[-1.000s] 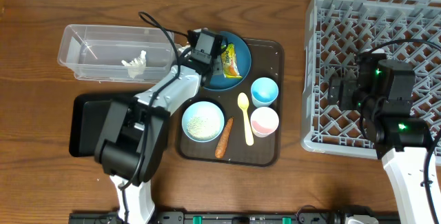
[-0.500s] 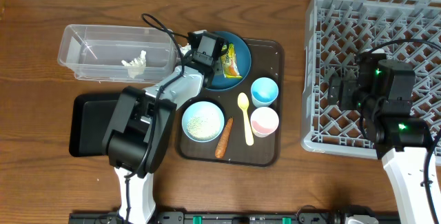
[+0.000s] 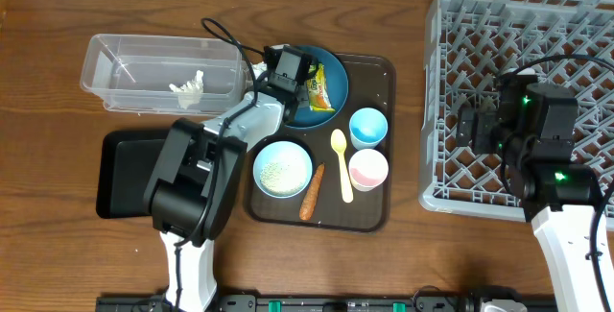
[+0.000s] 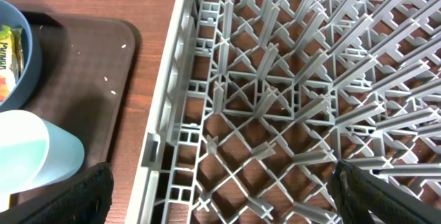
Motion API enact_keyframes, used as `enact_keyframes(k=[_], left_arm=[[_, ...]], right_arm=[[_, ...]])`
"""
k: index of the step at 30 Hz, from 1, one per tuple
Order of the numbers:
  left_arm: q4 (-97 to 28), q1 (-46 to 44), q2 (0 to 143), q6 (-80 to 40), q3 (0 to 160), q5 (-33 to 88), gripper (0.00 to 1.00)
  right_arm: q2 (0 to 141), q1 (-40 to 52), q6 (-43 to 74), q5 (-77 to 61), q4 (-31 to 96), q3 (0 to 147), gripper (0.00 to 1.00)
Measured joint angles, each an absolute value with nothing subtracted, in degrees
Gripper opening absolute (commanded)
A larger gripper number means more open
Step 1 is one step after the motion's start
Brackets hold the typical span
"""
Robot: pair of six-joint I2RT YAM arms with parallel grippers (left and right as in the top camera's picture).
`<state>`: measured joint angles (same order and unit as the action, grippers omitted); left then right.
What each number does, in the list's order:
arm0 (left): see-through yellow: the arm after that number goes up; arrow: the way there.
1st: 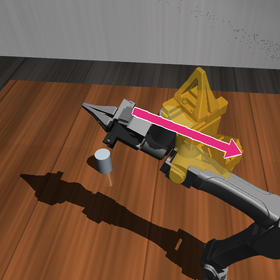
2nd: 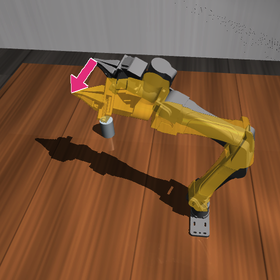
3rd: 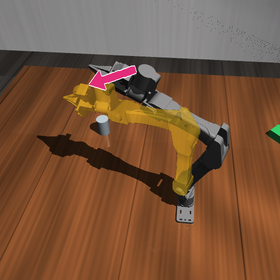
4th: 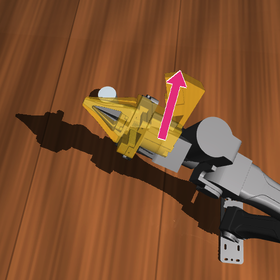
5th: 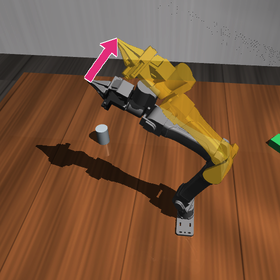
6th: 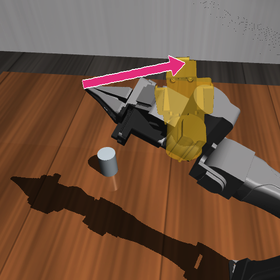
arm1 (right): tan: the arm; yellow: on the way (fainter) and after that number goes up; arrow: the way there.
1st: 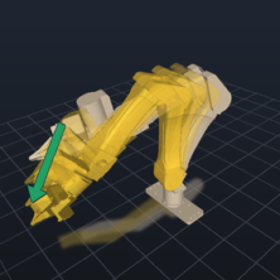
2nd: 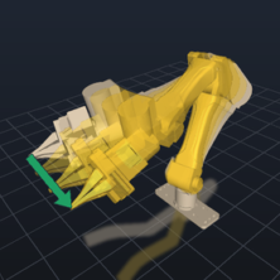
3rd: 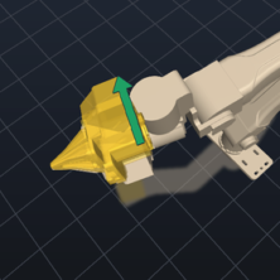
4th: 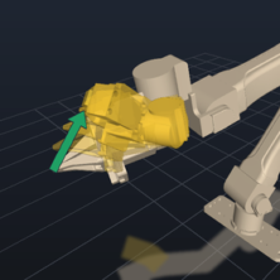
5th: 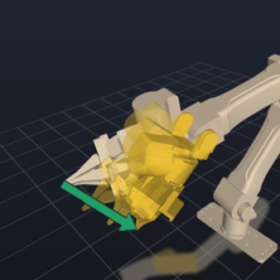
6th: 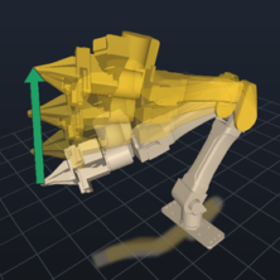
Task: Sort waste into correct bins and load items into the dishwasher rack
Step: 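Move the tissue with the left gripper and release it into the clear bin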
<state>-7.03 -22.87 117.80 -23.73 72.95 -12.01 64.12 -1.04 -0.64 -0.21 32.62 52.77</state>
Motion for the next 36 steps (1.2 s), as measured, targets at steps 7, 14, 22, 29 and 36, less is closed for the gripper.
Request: enact_keyframes(k=[7,14,22,29,36], left_arm=[[-12.7,-22.9,108.1,-21.8,72.9,-10.5,0.06],[-22.0,-22.0,98.7,-19.4,72.9,-9.4,0.06],[-23.6,-13.5,92.7,-17.7,72.9,-9.4,0.06],[-23.6,-4.8,93.3,-17.5,72.9,-9.4,0.3],[-23.6,-3.1,94.4,-16.6,72.9,-9.0,0.46]], right_arm=[[64.1,-1.0,-0.6,-0.2,32.7,52.8,0.99],[64.1,-1.0,-0.6,-0.2,32.8,52.8,0.99],[64.1,-1.0,-0.6,-0.2,32.8,52.8,0.99],[64.1,-1.0,-0.6,-0.2,32.9,52.8,0.99],[64.1,-1.0,-0.6,-0.2,33.0,52.8,0.99]])
